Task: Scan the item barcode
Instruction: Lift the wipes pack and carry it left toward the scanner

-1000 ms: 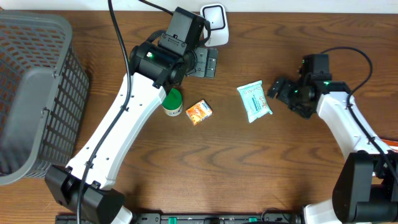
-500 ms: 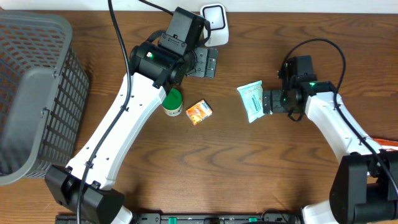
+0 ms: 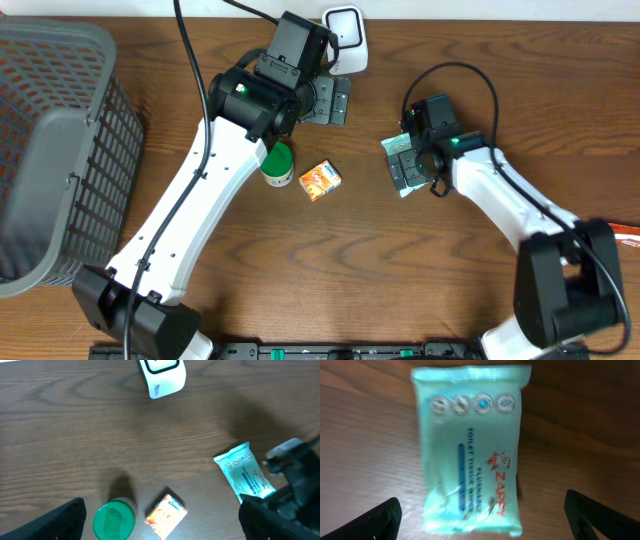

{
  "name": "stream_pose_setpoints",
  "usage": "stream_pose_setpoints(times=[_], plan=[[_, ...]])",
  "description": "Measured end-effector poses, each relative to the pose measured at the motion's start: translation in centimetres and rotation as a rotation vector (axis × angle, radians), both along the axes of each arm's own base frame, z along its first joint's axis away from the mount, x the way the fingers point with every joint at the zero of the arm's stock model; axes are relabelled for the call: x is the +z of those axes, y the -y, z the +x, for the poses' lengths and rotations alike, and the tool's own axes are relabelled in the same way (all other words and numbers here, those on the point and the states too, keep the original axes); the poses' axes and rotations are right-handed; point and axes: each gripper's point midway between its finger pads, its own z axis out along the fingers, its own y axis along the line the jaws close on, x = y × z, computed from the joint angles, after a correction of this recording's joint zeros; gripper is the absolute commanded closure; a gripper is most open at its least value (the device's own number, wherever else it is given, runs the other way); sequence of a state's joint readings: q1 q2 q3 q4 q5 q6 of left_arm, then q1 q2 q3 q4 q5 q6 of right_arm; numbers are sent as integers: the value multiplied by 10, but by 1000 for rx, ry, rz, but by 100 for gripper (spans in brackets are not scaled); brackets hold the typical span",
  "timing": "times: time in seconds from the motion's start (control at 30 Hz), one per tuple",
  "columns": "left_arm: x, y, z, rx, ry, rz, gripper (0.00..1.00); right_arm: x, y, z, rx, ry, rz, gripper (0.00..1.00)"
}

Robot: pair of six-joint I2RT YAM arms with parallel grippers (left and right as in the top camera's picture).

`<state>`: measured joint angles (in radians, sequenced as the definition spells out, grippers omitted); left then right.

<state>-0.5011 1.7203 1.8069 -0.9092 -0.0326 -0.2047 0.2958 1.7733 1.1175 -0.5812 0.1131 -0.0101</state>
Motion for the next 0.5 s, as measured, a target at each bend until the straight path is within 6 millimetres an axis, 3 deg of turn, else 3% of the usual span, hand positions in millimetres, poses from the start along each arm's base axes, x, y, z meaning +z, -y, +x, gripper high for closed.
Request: stream_pose_setpoints(times=[0.3, 0.4, 0.5], plan=[[0, 0, 0, 0, 0, 0, 2, -34, -2, 16, 12, -2, -22, 3], [0, 0, 0, 0, 0, 0, 2, -35, -4, 22, 19, 10, -18, 22], [0, 0, 0, 0, 0, 0, 2, -36, -7, 26, 15, 17, -9, 53]])
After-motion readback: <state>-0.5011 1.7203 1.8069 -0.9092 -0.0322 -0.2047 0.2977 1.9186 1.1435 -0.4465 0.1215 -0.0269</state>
